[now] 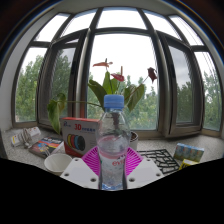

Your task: Pour water

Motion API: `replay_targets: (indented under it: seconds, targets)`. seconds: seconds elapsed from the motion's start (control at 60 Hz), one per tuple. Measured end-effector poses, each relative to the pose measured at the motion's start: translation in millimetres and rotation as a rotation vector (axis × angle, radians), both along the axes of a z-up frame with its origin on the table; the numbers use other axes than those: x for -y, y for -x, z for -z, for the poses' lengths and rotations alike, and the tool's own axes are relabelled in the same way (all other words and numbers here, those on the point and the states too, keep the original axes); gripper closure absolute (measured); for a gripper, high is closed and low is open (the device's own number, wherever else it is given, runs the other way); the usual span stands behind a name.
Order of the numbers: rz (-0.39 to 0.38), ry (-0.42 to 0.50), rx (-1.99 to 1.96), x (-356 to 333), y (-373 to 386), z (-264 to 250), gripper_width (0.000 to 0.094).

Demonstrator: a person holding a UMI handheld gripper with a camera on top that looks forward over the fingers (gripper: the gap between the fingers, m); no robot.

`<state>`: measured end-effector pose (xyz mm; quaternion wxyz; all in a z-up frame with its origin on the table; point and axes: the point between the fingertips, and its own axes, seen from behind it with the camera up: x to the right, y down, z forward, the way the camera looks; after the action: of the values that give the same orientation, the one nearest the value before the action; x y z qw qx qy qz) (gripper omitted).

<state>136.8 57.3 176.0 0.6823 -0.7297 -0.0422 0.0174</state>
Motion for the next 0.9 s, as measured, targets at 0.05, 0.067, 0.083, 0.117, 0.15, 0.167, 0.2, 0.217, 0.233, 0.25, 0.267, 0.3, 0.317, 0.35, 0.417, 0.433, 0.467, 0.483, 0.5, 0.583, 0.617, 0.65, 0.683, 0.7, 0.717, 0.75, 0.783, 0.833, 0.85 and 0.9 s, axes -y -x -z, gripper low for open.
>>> replay_targets:
  seconds: [0.05, 0.067, 0.083, 0.117, 0.15, 0.167, 0.2, 0.217, 0.233, 0.25, 0.267, 0.3, 0.317, 0.35, 0.417, 0.433, 0.467, 0.483, 0.5, 0.583, 0.617, 0.65, 0.683, 0.7, 0.717, 0.75, 0.783, 0.833, 0.85, 0.9]
  targets:
    - [0.000, 0.051, -0.011, 1, 5, 19, 0.0669]
    - [-0.001, 0.062, -0.010, 2, 6, 25, 0.0669]
    - [0.000, 0.072, -0.006, 2, 6, 31, 0.0669]
    - [-0.001, 0.087, 0.008, -7, 4, 58, 0.0670]
    - [-0.004, 0.103, 0.017, -6, 7, 68, 0.0670]
    - [-0.006, 0.112, 0.020, -6, 9, 74, 0.0669]
    - [-0.007, 0.139, 0.021, -2, 11, 85, 0.0664]
    - [-0.004, 0.097, 0.014, -7, 9, 74, 0.0667]
    - [0.001, 0.089, 0.014, -6, 8, 77, 0.0666]
    - [0.005, 0.104, 0.011, -4, 7, 83, 0.0661]
    - [0.007, 0.089, 0.003, -4, 8, 80, 0.0646]
    - [0.017, 0.092, -0.004, -3, 6, 84, 0.0584]
    - [0.021, 0.089, -0.010, -3, 6, 83, 0.0554]
    - [0.027, 0.089, -0.019, -3, 5, 83, 0.0502]
    - [0.043, 0.122, -0.031, -2, 2, 86, 0.0371]
    - [0.047, 0.139, -0.032, -1, 1, 88, 0.0330]
    - [0.061, 0.190, -0.025, 3, -2, 94, 0.0234]
    - [0.069, 0.212, -0.021, 6, -4, 97, 0.0184]
    - [0.078, 0.228, -0.019, 8, -6, 98, 0.0131]
    - [0.126, 0.277, -0.031, 26, -12, 96, 0.0084]
    - [0.139, 0.286, -0.039, 38, -11, 92, 0.0080]
    - [0.142, 0.294, -0.043, 50, -8, 87, 0.0080]
    - [0.147, 0.304, -0.044, 63, -6, 79, 0.0077]
    - [0.151, 0.306, -0.044, 70, -4, 77, 0.0077]
    - [0.156, 0.308, -0.043, 79, -3, 74, 0.0078]
    - [0.162, 0.315, -0.037, 94, 0, 70, 0.0079]
    - [0.171, 0.324, -0.031, 111, 4, 66, 0.0078]
    - [0.185, 0.340, -0.024, 138, 10, 58, 0.0078]
    - [0.190, 0.343, -0.022, 147, 12, 56, 0.0078]
    - [0.204, 0.343, -0.022, 176, 19, 48, 0.0077]
